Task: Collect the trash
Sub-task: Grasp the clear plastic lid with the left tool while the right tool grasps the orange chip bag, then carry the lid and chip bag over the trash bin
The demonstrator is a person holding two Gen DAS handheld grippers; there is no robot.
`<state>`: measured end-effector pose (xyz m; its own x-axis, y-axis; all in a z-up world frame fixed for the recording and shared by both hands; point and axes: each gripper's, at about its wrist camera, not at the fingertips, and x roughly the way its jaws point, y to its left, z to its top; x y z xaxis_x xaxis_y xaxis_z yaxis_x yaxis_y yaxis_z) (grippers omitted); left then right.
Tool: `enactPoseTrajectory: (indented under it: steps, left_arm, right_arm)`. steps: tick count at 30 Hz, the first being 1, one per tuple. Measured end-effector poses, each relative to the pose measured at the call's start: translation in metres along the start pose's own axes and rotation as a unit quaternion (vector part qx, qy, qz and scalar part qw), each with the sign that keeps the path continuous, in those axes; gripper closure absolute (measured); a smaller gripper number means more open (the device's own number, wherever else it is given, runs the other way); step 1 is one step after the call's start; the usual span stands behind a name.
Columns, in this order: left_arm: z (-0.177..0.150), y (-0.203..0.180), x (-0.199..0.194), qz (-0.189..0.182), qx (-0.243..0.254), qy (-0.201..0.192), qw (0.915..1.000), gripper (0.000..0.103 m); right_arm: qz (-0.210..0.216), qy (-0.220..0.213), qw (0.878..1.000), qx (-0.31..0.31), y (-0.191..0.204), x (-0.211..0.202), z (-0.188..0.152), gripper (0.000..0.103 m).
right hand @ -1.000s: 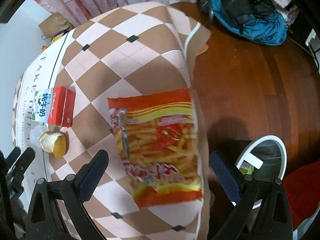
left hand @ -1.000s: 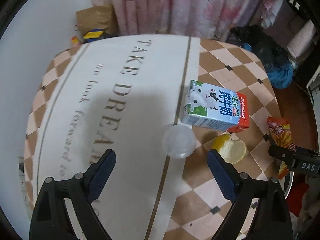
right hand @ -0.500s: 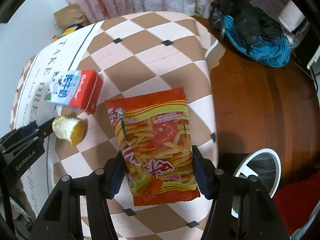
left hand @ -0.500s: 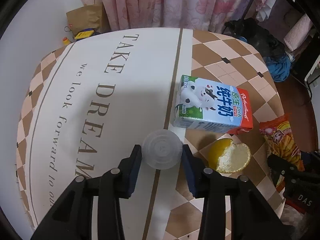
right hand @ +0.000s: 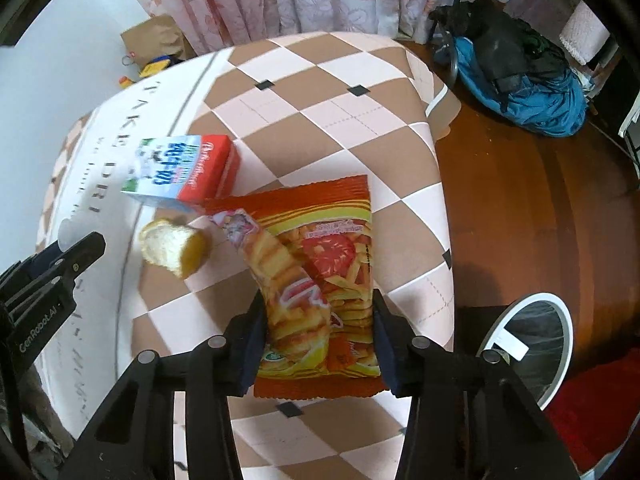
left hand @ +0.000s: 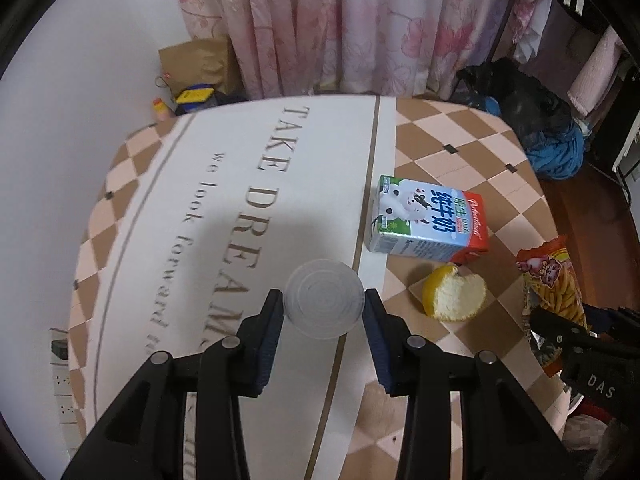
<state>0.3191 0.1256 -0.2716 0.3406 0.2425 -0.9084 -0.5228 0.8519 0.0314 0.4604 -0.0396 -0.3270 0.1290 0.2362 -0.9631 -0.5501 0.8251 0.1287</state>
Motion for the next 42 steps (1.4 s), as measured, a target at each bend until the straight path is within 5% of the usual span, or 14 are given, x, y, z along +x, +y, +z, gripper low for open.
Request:
enactPoseTrajectory:
  steps: [13, 21, 33, 42]
  left_arm:
    - [-0.027, -0.004, -0.081, -0.009, -0.012, -0.050, 0.9986, 0.066]
    - [-0.030, -0.046, -0.145, -0.037, 0.008, -0.095, 0.9947, 0.066]
    - [-0.042, -0.194, -0.183, -0.120, 0.083, -0.112, 0.9829, 0.066]
    - [-0.065, -0.326, -0.120, -0.175, 0.141, -0.020, 0.9741, 0.066]
  right_arm:
    - [0.062, -0.056, 0.996, 0.025, -0.009, -0.068, -0.030, 0.057]
    - [0.088, -0.111, 0.989, 0.049, -0.042, -0.137, -0.050, 0.057]
    - [0.042, -0.167, 0.976, 0.136, -0.192, -0.211, -0.113, 0.057]
    - [-0.006, -0.114, 0.963, 0.243, -0.332, -0.154, -0.173, 0.057]
